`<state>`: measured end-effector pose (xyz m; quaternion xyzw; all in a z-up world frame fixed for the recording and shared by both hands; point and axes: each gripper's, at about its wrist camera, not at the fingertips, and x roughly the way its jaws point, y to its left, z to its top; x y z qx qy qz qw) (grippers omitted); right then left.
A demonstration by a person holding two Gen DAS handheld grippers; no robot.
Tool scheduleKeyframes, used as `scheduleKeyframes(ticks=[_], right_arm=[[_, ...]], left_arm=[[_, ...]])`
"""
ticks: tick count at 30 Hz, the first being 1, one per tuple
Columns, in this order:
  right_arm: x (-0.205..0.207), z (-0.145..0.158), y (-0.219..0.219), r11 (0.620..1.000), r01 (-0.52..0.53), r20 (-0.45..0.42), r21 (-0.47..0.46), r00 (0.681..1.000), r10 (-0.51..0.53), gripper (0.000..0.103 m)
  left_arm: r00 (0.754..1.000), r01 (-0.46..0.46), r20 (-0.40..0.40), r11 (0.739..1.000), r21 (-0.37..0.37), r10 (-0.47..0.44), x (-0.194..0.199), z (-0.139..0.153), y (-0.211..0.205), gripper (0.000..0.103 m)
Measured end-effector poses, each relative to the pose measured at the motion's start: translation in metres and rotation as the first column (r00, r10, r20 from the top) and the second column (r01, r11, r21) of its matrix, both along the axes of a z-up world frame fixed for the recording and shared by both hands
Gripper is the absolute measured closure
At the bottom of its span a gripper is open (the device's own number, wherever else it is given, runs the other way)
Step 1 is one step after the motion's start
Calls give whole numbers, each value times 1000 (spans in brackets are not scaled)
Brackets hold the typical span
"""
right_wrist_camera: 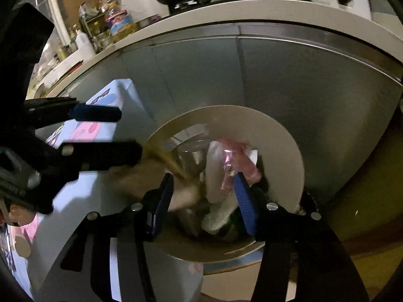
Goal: Collect trash
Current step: 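Open left tool over the bin while right tool releases the foil packet into it, then move both open tools back from the bin over the table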
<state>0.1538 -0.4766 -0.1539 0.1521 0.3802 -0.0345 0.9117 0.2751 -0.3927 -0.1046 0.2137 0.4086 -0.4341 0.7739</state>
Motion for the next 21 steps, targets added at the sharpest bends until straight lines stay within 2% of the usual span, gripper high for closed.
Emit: scheduleKeyframes(ticks=[4, 9, 14, 17, 21], right_arm=[[-6, 4, -9, 999, 37, 30, 29, 999, -38, 53], [-17, 21, -5, 997, 57, 68, 45, 996, -60, 53], [-39, 51, 18, 996, 59, 131, 62, 989, -66, 53], [-53, 68, 32, 995, 59, 166, 79, 983, -72, 53], [-83, 90, 59, 990, 77, 228, 119, 968, -103, 53]], left_arm=[[999, -44, 9, 998, -40, 45, 5, 12, 2, 25], [994, -87, 66, 993, -86, 93, -2, 37, 24, 25], [983, -124, 115, 977, -171, 144, -25, 74, 68, 25], [972, -146, 146, 961, -235, 183, -45, 95, 99, 25], [953, -167, 201, 945, -281, 228, -75, 114, 133, 25]])
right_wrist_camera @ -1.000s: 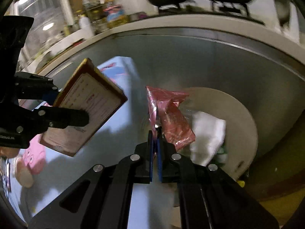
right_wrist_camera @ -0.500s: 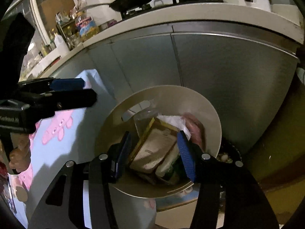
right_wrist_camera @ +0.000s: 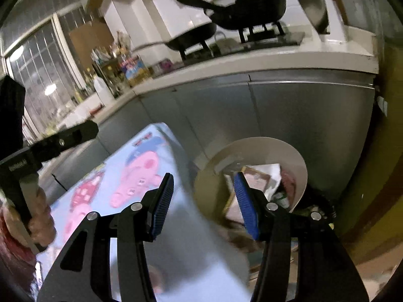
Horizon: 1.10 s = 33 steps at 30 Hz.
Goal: Collect trash
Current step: 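Move both open tools back from the bin over the table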
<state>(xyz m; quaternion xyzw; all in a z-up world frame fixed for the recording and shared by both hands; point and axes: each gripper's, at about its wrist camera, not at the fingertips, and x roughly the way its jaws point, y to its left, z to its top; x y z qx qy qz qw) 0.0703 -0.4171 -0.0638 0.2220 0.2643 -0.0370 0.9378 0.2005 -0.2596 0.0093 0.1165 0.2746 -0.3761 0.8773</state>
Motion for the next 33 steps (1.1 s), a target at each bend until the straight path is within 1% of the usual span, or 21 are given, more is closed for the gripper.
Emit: scheduleKeyframes(ticks=[4, 9, 12, 13, 14, 15, 19, 24, 25, 26, 27, 33], right_arm=[[-37, 17, 29, 998, 41, 71, 39, 997, -44, 51], [-70, 29, 64, 999, 40, 100, 33, 994, -43, 51], [-88, 34, 80, 998, 35, 113, 46, 993, -40, 50], [-93, 35, 83, 998, 36, 118, 50, 992, -41, 47], [-98, 37, 87, 998, 38, 125, 55, 991, -44, 37], [-105, 38, 92, 997, 45, 137, 60, 989, -53, 36], [-119, 43, 106, 997, 30, 157, 66, 987, -40, 36], [-136, 53, 121, 998, 32, 169, 62, 985, -43, 35], [-140, 54, 124, 997, 37, 170, 62, 984, -47, 33], [-143, 56, 127, 997, 41, 172, 63, 984, -51, 24], [-148, 59, 131, 997, 49, 180, 62, 982, -59, 21], [-162, 67, 149, 998, 43, 209, 35, 977, -49, 15]], left_arm=[[999, -24, 39, 999, -37, 25, -27, 14, 30, 25], [994, -52, 88, 994, -92, 60, -62, 31, 69, 25], [989, -80, 113, 990, -114, 92, -79, 35, 88, 24], [987, -91, 119, 989, -118, 105, -83, 36, 93, 24], [985, -105, 127, 987, -124, 120, -88, 37, 100, 24], [981, -123, 136, 984, -132, 141, -94, 39, 107, 24], [971, -171, 141, 972, -163, 195, -111, 42, 128, 24], [958, -208, 160, 959, -190, 240, -133, 46, 143, 24], [956, -212, 163, 958, -195, 245, -139, 46, 146, 22], [954, -214, 166, 956, -199, 248, -143, 47, 147, 21], [953, -216, 168, 955, -202, 251, -147, 47, 148, 20], [951, -218, 175, 954, -207, 255, -162, 45, 151, 20]])
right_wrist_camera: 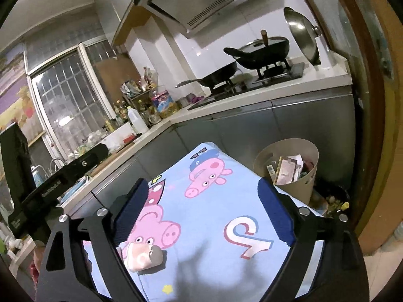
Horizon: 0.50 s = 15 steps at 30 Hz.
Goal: Collect trash
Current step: 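Move both open tools back from the bin over the table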
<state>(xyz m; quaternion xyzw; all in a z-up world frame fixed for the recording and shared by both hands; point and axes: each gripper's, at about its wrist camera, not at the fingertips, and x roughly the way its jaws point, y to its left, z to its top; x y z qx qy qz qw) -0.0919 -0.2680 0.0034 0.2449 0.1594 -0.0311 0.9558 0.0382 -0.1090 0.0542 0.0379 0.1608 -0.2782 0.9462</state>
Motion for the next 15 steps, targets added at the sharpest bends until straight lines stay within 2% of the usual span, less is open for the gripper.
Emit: scheduleKeyframes(ticks=[7, 15], right_arm=[[5, -3, 11, 999, -19, -9, -28, 1000, 19, 15], [15, -12, 8, 1000, 15, -36, -24, 999, -16, 15]], left_arm=[[1000, -25, -14, 1000, 0, 25, 2, -7, 6, 20], [997, -48, -53, 999, 0, 48, 21, -20, 7, 20]])
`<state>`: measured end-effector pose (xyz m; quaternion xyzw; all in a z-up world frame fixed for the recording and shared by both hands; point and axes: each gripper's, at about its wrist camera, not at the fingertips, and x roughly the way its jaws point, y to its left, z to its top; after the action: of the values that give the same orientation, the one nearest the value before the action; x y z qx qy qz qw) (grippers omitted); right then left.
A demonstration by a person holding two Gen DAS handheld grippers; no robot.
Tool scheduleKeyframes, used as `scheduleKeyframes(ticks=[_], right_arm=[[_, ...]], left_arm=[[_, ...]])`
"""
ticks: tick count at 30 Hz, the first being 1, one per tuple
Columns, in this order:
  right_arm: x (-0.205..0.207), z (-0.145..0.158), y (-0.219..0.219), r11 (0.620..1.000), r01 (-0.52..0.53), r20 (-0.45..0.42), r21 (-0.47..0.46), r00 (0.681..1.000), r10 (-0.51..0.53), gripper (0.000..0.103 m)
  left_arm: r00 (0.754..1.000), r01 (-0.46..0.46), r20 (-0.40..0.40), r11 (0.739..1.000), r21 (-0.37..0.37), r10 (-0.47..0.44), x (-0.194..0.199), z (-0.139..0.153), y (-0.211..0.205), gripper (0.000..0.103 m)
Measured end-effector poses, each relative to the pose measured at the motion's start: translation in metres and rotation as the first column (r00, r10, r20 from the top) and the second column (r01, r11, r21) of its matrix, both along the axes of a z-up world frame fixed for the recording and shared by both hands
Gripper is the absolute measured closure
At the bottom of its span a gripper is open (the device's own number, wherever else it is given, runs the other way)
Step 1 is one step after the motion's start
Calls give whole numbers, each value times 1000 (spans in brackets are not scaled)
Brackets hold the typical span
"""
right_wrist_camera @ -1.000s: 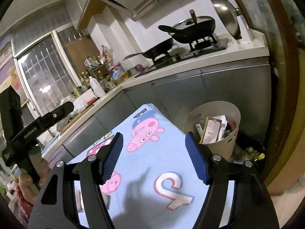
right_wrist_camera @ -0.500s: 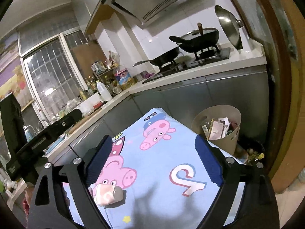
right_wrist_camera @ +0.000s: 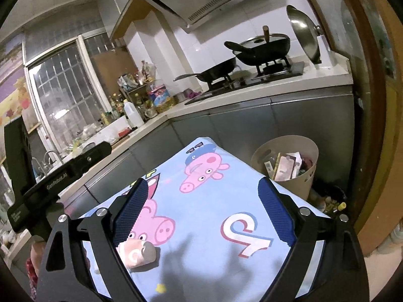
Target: Collect trash
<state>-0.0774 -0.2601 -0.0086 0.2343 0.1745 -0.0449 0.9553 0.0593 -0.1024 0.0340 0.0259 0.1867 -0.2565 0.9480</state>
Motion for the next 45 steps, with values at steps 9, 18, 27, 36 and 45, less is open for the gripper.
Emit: scheduleKeyframes(ticks=[9, 18, 27, 36, 45], right_arm=[[12, -7, -1, 1000, 10, -10, 7, 1000, -10, 15], [22, -17, -6, 1000, 10, -32, 22, 999, -10, 15], [28, -26, -12, 999, 20, -50, 42, 999, -18, 15], [34, -28, -9, 999, 9, -52, 37, 999, -7, 15], [37, -28, -5, 1000, 2, -53, 31, 999, 0, 15]], left_arm=[[1000, -19, -12, 999, 39, 19, 10, -13, -4, 20], [999, -42, -11, 997, 58, 43, 14, -20, -5, 20], [999, -44, -12, 996, 81, 45, 15, -25, -10, 20], [999, -47, -13, 995, 87, 48, 17, -27, -11, 20], [999, -49, -19, 995, 87, 50, 21, -33, -3, 22]])
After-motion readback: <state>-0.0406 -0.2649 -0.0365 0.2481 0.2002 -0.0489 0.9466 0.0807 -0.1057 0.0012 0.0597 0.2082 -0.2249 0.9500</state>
